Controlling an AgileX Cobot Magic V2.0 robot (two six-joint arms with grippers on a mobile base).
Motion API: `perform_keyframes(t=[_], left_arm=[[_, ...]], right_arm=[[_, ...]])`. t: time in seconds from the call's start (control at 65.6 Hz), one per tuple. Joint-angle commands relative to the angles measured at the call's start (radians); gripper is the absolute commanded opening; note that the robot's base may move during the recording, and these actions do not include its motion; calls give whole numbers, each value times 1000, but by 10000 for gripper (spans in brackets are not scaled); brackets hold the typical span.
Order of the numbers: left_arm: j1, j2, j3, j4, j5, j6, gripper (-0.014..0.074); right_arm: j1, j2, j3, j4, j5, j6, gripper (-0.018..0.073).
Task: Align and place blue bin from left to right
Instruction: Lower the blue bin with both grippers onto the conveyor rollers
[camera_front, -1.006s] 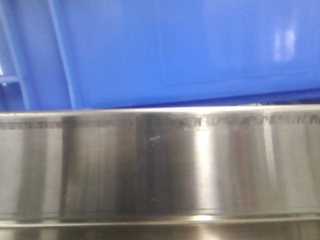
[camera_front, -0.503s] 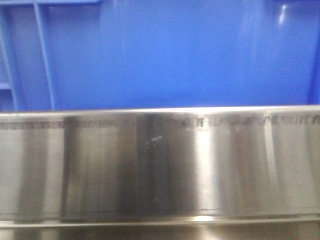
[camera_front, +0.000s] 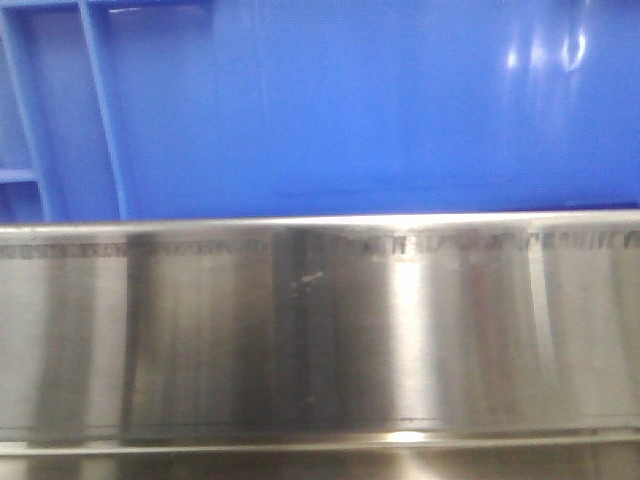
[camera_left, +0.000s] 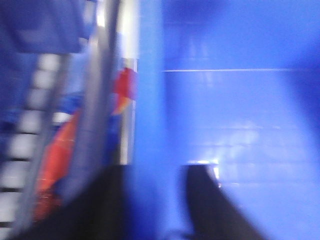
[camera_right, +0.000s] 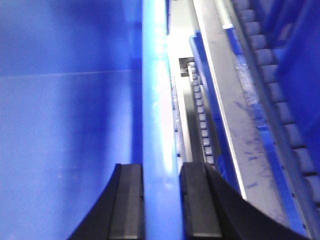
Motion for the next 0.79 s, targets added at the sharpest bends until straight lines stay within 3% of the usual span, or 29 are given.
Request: perform_keyframes(t=[0.0, 0.076, 0.152, 0.396, 0.503, 0.625, 0.701, 0.778], left_arm=[[-25, -8, -14, -48, -108, 7, 340], [-25, -8, -30, -47, -97, 7, 407], [-25, -8, -54, -45, -79, 7, 437], [-25, -10, -155, -43, -1, 12, 428], [-25, -11, -199, -43, 41, 14, 314], [-25, -11, -223, -40, 30, 18, 54], [-25, -11, -228, -23, -1, 18, -116], [-25, -11, -228, -21, -12, 20, -111]], right_arm=[[15, -11, -30, 10, -111, -10, 306], [15, -13, -30, 10, -94, -10, 379], [15, -13, -30, 10, -81, -10, 381], [17, -52, -36, 10, -77, -12, 368], [17, -82, -57, 10, -74, -36, 238], [17, -98, -86, 10, -86, -42, 2], [17, -100, -101, 10, -91, -42, -94], [17, -101, -117, 10, -89, -42, -73]])
